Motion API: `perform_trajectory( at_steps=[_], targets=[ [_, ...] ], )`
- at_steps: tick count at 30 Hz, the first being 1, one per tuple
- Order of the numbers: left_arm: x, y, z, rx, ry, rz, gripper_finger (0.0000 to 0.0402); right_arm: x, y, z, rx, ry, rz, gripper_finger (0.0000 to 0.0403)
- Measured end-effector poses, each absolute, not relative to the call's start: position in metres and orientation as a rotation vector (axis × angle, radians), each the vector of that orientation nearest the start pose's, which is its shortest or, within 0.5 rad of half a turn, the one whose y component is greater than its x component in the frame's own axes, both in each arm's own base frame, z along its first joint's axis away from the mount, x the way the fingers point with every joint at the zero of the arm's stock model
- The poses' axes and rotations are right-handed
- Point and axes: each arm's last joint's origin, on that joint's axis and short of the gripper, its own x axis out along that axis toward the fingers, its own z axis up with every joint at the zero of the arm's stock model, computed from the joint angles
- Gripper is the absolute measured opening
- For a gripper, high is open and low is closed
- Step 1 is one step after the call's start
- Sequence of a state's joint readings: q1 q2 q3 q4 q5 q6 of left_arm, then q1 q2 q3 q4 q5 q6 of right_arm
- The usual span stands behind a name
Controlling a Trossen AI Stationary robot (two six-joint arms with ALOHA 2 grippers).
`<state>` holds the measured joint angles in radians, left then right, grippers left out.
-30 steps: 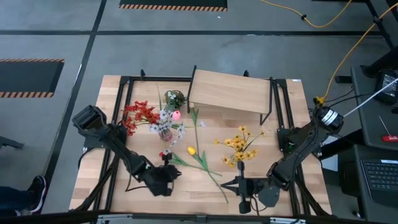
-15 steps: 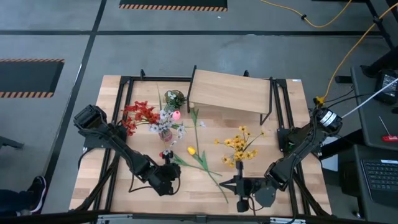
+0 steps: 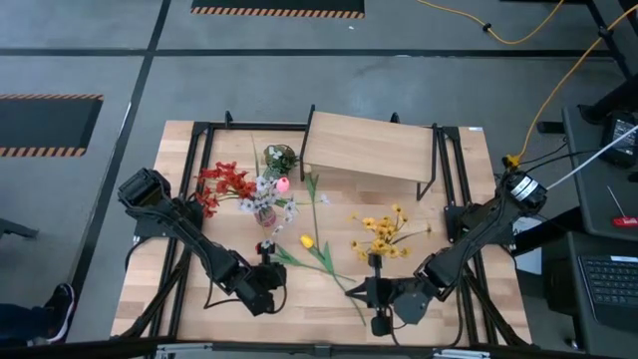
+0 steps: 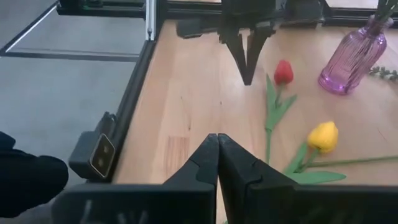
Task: Pick and place flowers into a vace then onto a shelf
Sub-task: Put the yellow flower into the transparent vase
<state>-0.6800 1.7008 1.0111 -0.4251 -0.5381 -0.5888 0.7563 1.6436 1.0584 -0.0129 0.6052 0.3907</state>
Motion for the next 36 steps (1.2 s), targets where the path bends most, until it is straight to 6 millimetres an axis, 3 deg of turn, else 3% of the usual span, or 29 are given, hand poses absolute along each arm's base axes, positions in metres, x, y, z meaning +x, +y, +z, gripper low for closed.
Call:
perform_trajectory(
  at_steps=[7,17,23,32,36],
  targets=[
    [0.260,-0.191,0.173,0.090,0.894,0.142,0.0005,0.269,0.231,0.237,0.033,0.478,0.046,0.0009],
    [0.260,-0.190,0.173,0.119,0.872,0.167,0.0005,0.264,0.227,0.228,0.039,0.573,0.014,0.0009],
    [0.263,-0.188,0.174,0.244,0.860,0.131,0.0002,0.257,0.230,0.224,0.043,0.620,0.018,0.0009],
    [0.291,-0.184,0.179,0.420,0.703,0.055,0.0010,0.254,0.233,0.224,0.034,0.622,0.030,0.0009],
    [0.307,-0.180,0.170,0.461,0.659,0.046,0.0015,0.253,0.232,0.222,0.025,0.632,0.027,0.0009]
  ],
)
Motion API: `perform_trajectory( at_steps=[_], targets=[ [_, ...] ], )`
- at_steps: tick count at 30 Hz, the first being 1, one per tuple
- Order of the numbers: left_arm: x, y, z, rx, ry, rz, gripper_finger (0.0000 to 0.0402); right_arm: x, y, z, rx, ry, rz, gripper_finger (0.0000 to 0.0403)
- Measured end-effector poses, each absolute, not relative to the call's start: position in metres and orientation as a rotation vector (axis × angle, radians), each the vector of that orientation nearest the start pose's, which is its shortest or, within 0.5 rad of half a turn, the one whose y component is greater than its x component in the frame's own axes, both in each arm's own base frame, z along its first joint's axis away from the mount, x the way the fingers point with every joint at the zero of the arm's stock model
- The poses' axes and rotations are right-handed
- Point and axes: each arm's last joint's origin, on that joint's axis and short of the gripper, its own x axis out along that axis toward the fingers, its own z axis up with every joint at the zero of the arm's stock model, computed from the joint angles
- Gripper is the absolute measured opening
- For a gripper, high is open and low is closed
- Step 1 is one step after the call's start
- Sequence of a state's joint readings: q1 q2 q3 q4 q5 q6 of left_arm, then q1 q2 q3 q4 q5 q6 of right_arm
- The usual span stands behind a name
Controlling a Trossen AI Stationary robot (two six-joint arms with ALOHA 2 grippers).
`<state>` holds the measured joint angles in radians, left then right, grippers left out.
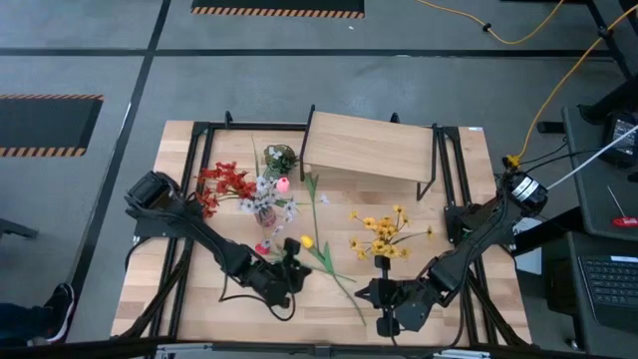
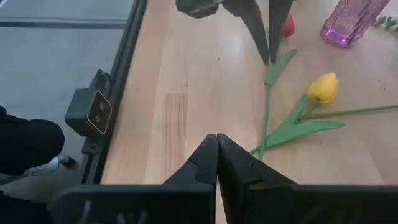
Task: Pick and place flowers into a vace then onto a shelf
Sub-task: Put the yellow flower into the transparent vase
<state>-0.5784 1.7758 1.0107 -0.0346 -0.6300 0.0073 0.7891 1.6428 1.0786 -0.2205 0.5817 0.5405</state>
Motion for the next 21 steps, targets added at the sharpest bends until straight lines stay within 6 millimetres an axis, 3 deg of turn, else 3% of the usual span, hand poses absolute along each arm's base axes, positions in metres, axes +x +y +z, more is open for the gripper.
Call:
perform_trajectory(
  at_steps=[7,16,21],
  targets=[
    [0.326,-0.175,0.148,0.496,0.744,0.034,0.0011,0.250,0.229,0.214,0.002,0.658,0.018,0.0009],
    [0.347,-0.174,0.162,0.548,0.842,0.049,0.0002,0.249,0.228,0.213,-0.011,0.671,0.013,0.0009],
    [0.348,-0.173,0.164,0.620,0.854,0.023,0.0010,0.249,0.228,0.213,-0.011,0.671,0.013,0.0009]
  ],
)
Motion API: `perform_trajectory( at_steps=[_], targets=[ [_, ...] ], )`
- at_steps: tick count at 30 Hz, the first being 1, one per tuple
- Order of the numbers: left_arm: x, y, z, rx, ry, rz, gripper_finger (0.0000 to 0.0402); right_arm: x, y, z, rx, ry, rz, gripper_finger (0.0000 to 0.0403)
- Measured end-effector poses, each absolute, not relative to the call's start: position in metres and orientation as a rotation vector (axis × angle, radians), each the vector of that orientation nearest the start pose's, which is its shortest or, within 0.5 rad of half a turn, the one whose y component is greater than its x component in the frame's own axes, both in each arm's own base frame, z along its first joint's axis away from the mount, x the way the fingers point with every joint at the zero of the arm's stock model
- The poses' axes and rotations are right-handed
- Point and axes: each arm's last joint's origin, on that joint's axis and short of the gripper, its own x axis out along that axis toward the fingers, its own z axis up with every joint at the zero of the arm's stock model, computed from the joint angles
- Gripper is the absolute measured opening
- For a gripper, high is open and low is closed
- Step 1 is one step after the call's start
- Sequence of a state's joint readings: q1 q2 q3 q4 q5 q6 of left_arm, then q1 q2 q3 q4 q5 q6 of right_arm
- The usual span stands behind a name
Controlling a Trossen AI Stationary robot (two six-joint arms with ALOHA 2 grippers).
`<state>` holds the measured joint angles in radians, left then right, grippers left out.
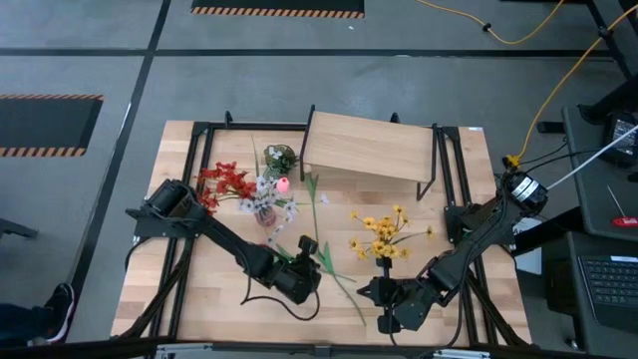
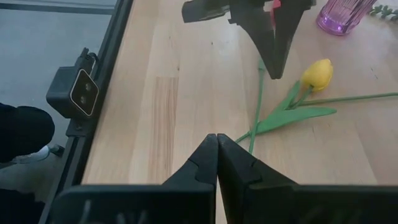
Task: Pick and place flowers into a vace then onto a shelf
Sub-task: Put the yellow flower into the transparent vase
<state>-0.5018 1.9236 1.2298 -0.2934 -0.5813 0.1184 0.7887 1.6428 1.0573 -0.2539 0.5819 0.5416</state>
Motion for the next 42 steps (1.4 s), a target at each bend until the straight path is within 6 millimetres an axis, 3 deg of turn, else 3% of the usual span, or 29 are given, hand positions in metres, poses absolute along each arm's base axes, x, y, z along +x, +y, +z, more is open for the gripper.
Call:
perform_trajectory(
  at_steps=[21,42],
  targets=[
    [0.340,-0.165,0.156,0.757,0.972,-0.024,0.0145,0.249,0.228,0.213,-0.012,0.671,0.012,0.0009],
    [0.359,-0.114,0.150,0.561,1.077,-0.080,0.0155,0.249,0.228,0.213,-0.016,0.671,0.013,0.0010]
  ],
)
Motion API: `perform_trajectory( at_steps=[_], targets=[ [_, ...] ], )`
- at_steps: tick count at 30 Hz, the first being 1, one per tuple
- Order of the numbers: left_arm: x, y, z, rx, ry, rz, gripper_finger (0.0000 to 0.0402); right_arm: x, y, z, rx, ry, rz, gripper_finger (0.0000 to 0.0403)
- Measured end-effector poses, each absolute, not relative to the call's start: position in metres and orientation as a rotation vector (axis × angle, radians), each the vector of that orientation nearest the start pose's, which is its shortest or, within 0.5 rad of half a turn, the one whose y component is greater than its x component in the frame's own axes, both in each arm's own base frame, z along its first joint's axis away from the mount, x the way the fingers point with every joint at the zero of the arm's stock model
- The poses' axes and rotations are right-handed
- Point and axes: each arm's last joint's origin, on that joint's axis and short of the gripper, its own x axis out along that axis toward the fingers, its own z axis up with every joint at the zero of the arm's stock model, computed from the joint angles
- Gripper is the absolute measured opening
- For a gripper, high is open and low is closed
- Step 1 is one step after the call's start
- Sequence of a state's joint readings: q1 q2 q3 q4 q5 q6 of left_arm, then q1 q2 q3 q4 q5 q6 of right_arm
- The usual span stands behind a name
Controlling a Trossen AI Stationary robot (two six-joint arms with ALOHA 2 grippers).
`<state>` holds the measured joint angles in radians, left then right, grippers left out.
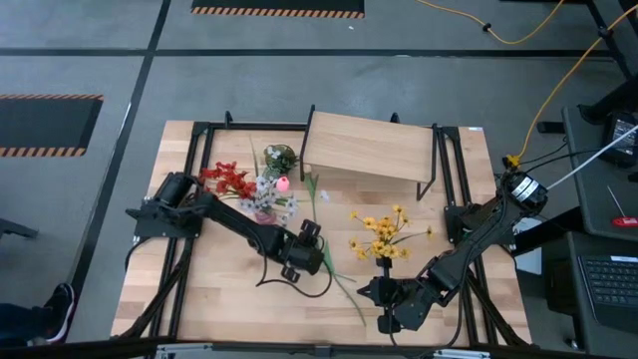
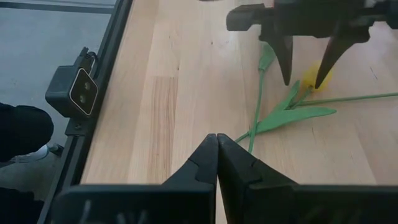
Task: Pick and place flowers into a vace then onto a shelf
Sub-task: Put the yellow flower into the transparent vase
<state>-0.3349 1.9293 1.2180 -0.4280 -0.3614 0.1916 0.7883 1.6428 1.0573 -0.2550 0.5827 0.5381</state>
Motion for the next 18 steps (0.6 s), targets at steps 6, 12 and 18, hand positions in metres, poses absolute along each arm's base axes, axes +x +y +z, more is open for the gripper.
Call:
perform_trajectory(
  at_steps=[6,12,18],
  targets=[
    [0.361,-0.104,0.148,0.507,1.095,-0.077,0.0155,0.249,0.228,0.213,-0.016,0.672,0.013,0.0010],
    [0.363,-0.094,0.147,0.403,1.119,-0.108,0.0155,0.249,0.228,0.213,-0.016,0.672,0.013,0.0010],
    [0.363,-0.088,0.146,0.315,1.156,-0.129,0.0155,0.249,0.228,0.213,-0.016,0.672,0.013,0.0010]
  ],
)
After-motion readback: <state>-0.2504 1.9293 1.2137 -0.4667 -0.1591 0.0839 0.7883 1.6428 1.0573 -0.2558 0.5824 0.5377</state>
